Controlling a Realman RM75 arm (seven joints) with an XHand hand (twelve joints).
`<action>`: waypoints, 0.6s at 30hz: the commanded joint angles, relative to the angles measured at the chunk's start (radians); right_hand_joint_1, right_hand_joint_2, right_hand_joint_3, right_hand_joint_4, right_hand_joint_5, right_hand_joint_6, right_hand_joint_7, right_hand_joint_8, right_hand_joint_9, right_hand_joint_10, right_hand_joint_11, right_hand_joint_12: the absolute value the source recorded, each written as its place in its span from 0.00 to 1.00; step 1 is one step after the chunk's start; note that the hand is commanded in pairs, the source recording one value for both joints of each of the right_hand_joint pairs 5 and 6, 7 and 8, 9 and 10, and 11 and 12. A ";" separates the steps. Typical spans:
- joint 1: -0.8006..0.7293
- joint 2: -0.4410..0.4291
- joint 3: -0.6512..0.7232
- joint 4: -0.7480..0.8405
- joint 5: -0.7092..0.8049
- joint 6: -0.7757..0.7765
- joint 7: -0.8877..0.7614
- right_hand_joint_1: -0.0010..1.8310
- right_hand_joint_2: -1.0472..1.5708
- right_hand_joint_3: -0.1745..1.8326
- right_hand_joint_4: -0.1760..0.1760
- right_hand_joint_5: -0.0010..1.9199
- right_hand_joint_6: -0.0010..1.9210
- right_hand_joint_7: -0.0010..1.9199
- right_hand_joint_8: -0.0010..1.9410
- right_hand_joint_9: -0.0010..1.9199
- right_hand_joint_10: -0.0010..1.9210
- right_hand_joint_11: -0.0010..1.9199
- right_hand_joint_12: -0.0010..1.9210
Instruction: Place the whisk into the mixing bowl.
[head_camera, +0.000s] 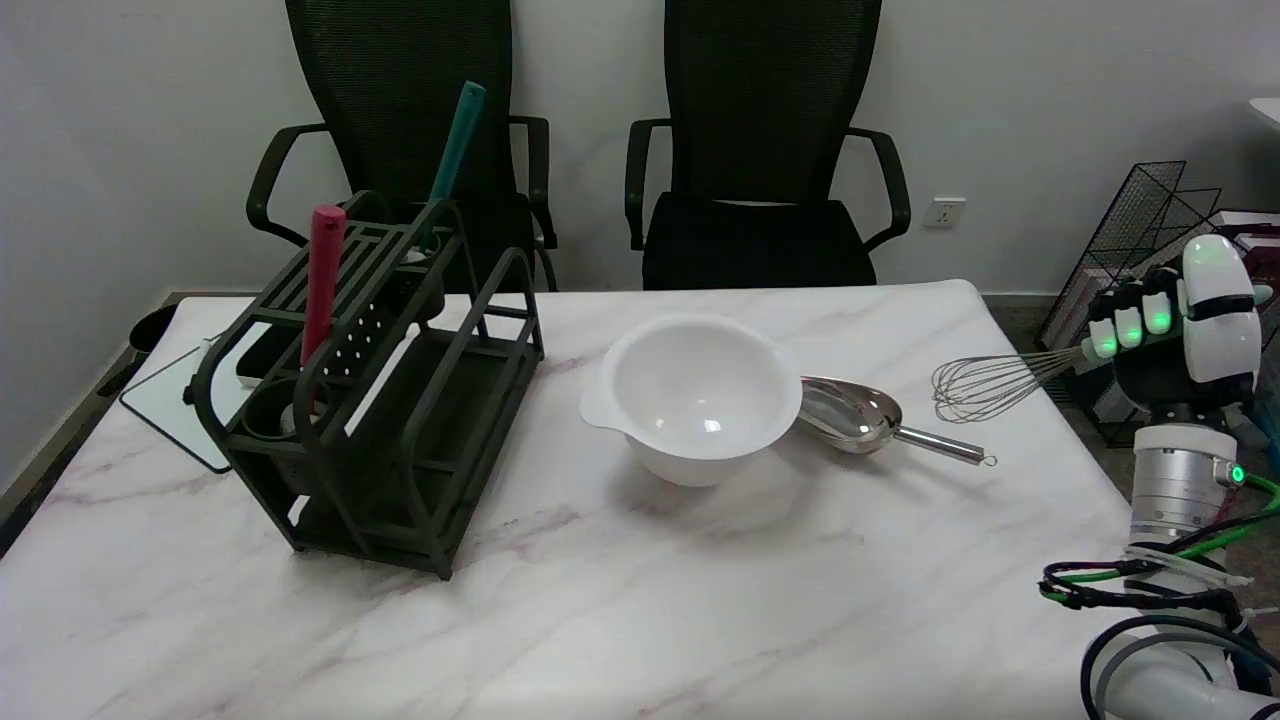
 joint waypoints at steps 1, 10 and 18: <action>0.066 0.028 -0.060 -0.016 0.003 -0.033 -0.024 0.47 1.00 0.61 0.50 1.00 1.00 1.00 0.99 1.00 1.00 1.00 1.00; 0.140 0.050 -0.048 -0.088 -0.072 -0.202 -0.048 0.47 1.00 0.59 0.50 1.00 1.00 1.00 0.99 1.00 1.00 1.00 1.00; 0.211 0.066 -0.047 -0.334 -0.060 -0.435 -0.095 0.47 1.00 0.60 0.50 1.00 1.00 1.00 0.99 1.00 1.00 1.00 1.00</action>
